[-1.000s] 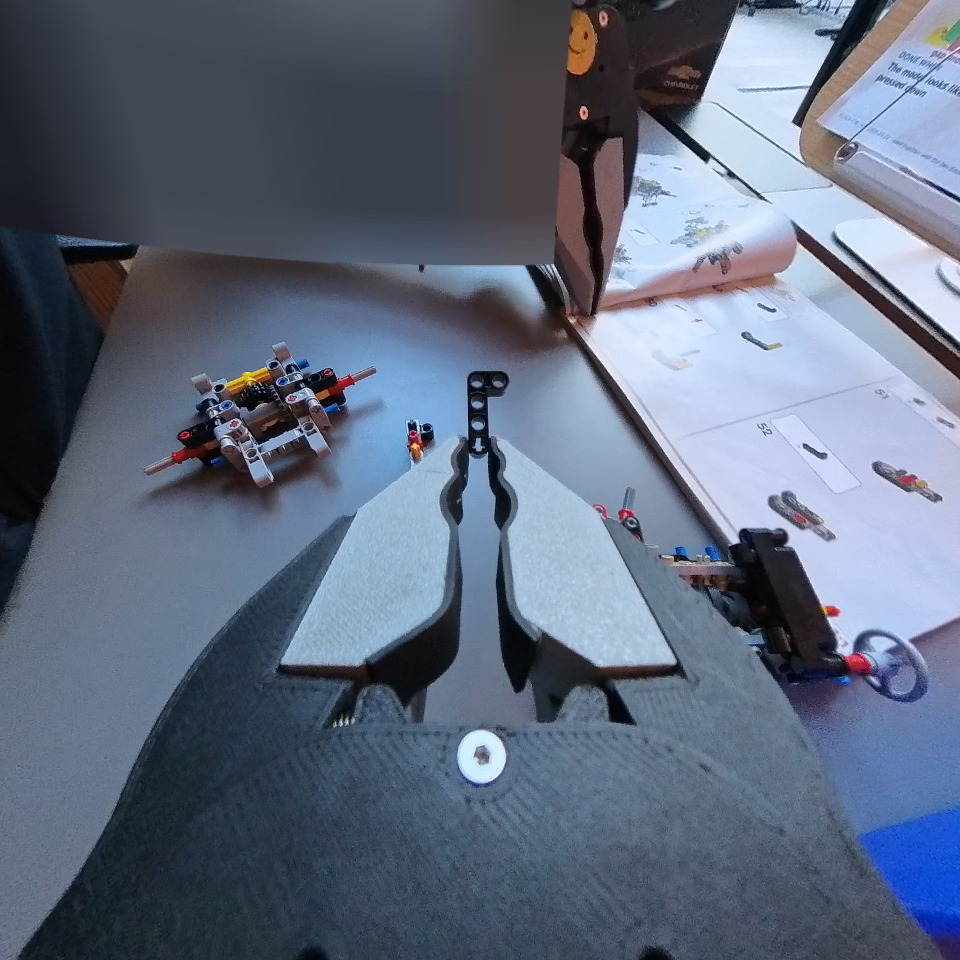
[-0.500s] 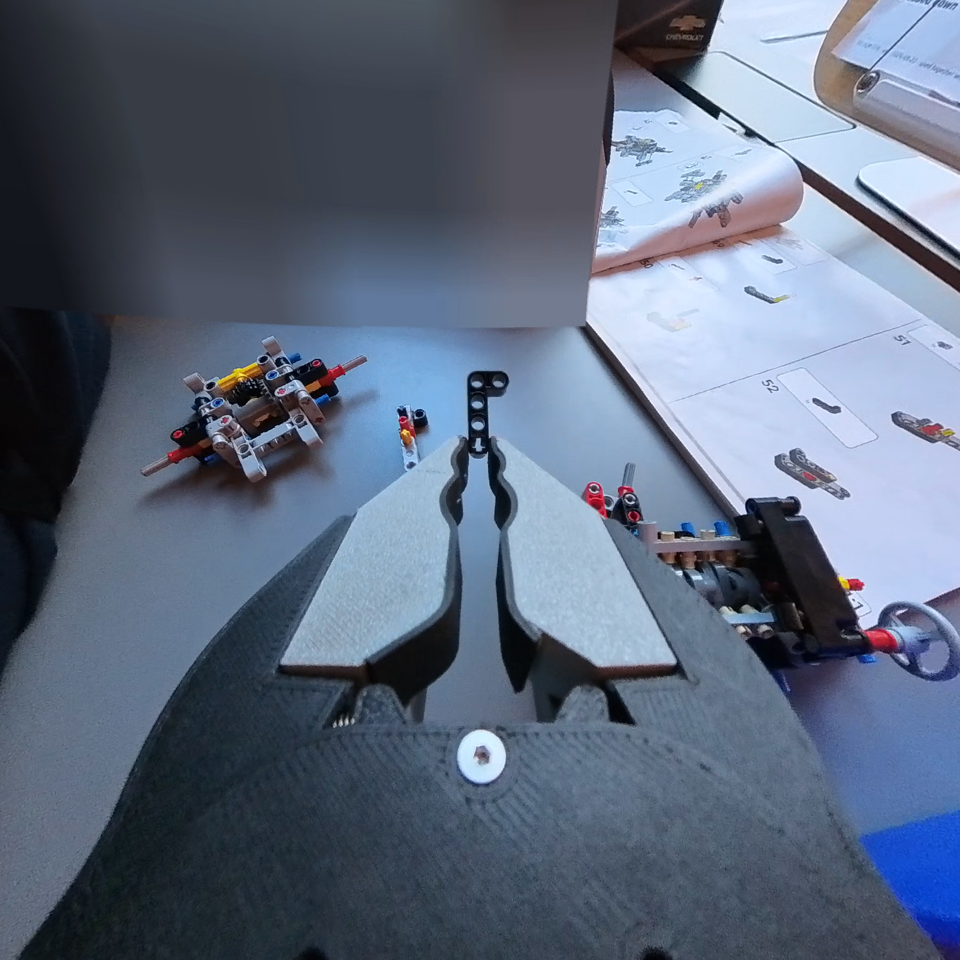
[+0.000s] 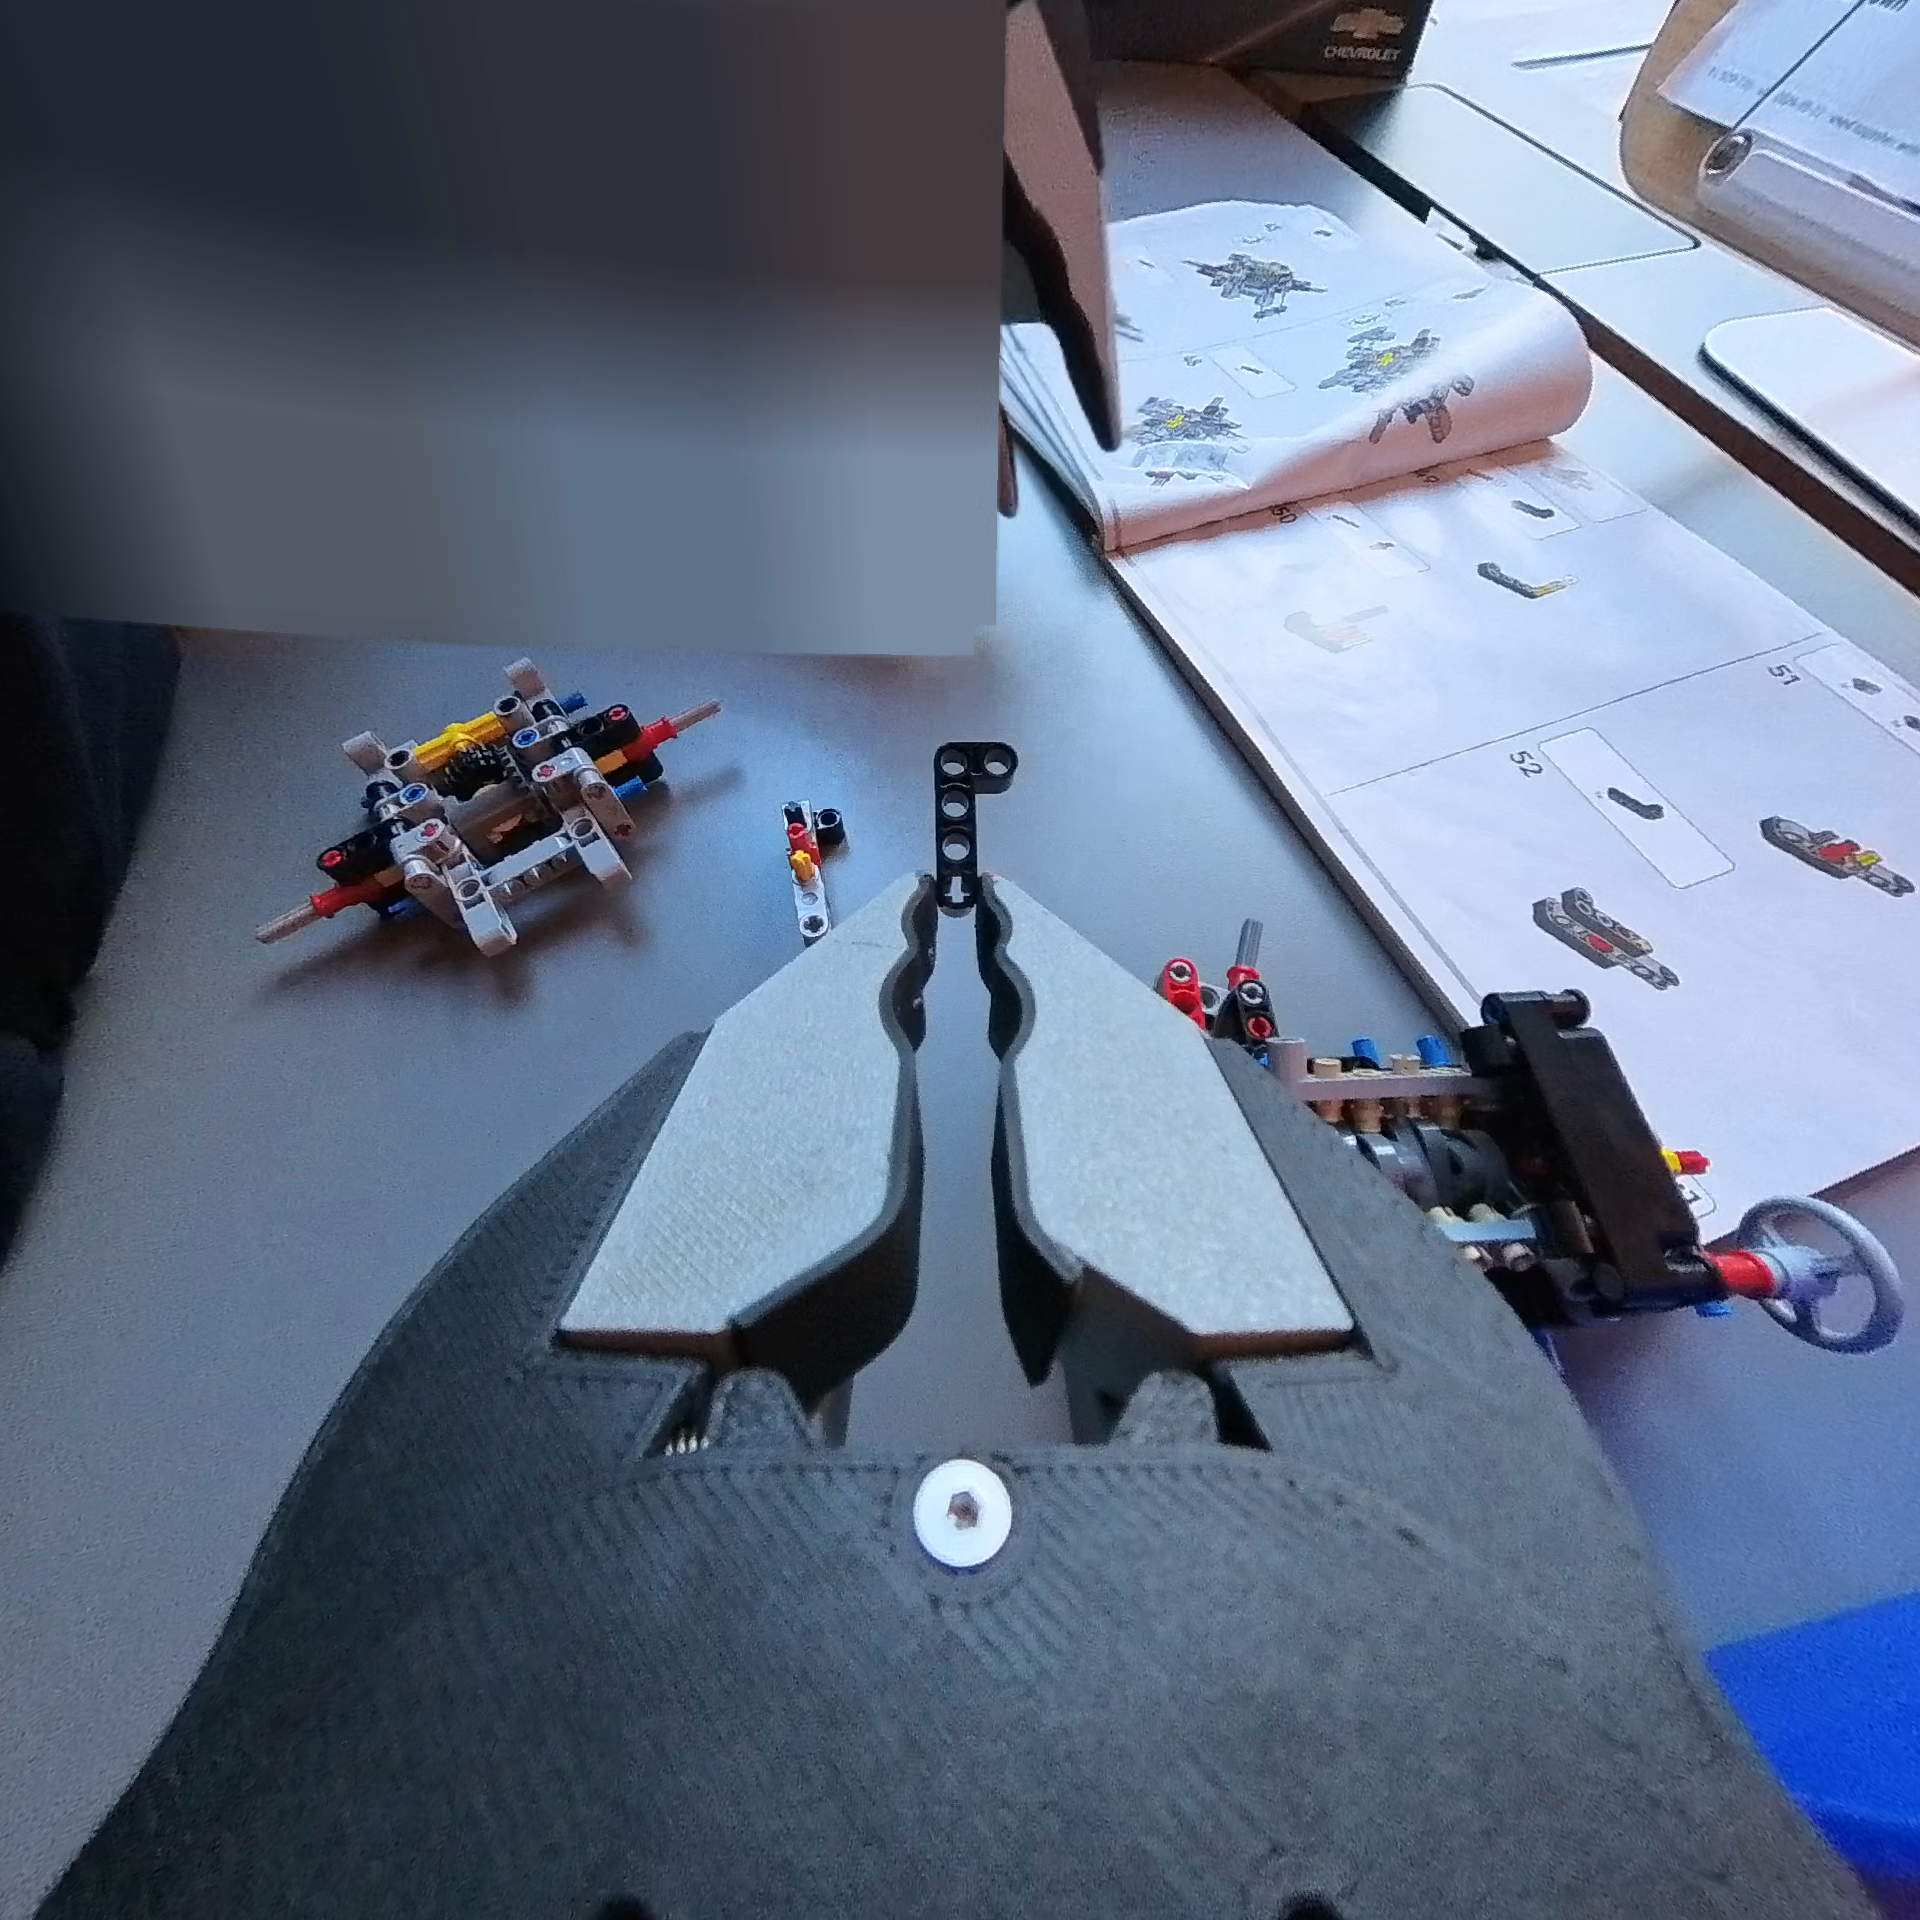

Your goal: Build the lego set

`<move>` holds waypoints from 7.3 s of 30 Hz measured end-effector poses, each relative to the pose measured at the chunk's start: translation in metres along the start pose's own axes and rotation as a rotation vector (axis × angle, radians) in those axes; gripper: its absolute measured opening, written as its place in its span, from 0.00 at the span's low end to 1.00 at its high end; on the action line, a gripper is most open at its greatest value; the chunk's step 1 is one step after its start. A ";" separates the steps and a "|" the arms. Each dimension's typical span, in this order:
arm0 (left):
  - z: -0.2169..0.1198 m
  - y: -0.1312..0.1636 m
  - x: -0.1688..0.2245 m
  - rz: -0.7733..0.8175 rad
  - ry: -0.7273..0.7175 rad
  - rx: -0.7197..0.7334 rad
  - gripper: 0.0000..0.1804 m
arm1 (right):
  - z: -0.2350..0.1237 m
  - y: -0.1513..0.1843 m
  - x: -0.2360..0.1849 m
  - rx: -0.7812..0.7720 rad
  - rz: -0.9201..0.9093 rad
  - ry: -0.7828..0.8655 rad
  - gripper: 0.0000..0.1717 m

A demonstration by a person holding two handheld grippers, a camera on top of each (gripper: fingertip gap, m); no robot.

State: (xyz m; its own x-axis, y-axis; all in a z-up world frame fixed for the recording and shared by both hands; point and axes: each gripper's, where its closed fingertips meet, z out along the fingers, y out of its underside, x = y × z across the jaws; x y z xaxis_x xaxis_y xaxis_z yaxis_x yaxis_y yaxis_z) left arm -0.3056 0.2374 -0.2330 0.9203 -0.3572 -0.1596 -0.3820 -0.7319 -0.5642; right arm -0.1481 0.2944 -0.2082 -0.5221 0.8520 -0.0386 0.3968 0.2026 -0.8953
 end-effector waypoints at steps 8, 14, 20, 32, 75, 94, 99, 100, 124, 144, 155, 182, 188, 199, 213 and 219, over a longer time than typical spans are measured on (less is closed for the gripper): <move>-0.006 -0.034 0.031 -0.212 0.078 0.269 0.19 | 0.000 0.000 0.001 0.001 0.002 0.006 0.02; 0.002 -0.053 0.057 -0.253 0.162 0.396 0.18 | 0.001 0.002 0.002 -0.006 0.006 0.002 0.03; 0.009 -0.053 0.069 -0.188 0.173 0.405 0.18 | 0.003 0.005 0.004 -0.012 0.016 0.003 0.02; 0.015 -0.057 0.077 -0.158 0.202 0.468 0.17 | 0.005 0.005 0.001 -0.013 0.016 -0.006 0.02; 0.017 -0.057 0.083 -0.148 0.262 0.456 0.17 | 0.009 0.006 -0.002 -0.015 0.021 -0.031 0.02; 0.021 -0.055 0.089 -0.115 0.272 0.426 0.17 | 0.014 0.014 -0.004 -0.092 -0.092 0.019 0.02; 0.022 -0.054 0.090 -0.112 0.274 0.416 0.17 | 0.015 0.015 -0.007 -0.128 -0.163 0.051 0.02; 0.022 -0.054 0.090 -0.111 0.272 0.416 0.17 | 0.015 0.014 -0.008 -0.128 -0.169 0.053 0.02; 0.023 -0.053 0.092 -0.093 0.270 0.408 0.17 | 0.015 0.014 -0.007 -0.102 -0.106 0.022 0.02; 0.023 -0.053 0.092 -0.089 0.266 0.405 0.17 | 0.014 0.012 -0.007 -0.085 -0.086 0.013 0.02; 0.023 -0.053 0.093 -0.086 0.271 0.404 0.17 | 0.016 0.012 -0.009 -0.082 -0.073 -0.007 0.02; 0.004 -0.071 0.132 0.085 0.413 0.489 0.17 | 0.034 0.003 -0.043 -0.135 -0.093 -0.158 0.02; 0.008 -0.065 0.134 0.154 0.381 0.465 0.08 | 0.042 0.009 -0.042 -0.206 -0.159 -0.112 0.02; 0.011 -0.057 0.134 0.186 0.387 0.457 0.07 | 0.046 0.010 -0.044 -0.191 -0.192 -0.093 0.02; 0.014 -0.055 0.133 0.183 0.374 0.439 0.07 | 0.048 0.013 -0.042 -0.185 -0.178 -0.088 0.02; 0.014 -0.055 0.132 0.179 0.375 0.438 0.07 | 0.048 0.013 -0.042 -0.181 -0.174 -0.087 0.02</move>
State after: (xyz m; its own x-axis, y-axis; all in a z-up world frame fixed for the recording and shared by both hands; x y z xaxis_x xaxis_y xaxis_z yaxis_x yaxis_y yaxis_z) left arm -0.1613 0.2387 -0.2341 0.7218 -0.6914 -0.0313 -0.3846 -0.3631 -0.8486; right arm -0.1575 0.2382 -0.2393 -0.6542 0.7536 0.0643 0.4198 0.4326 -0.7979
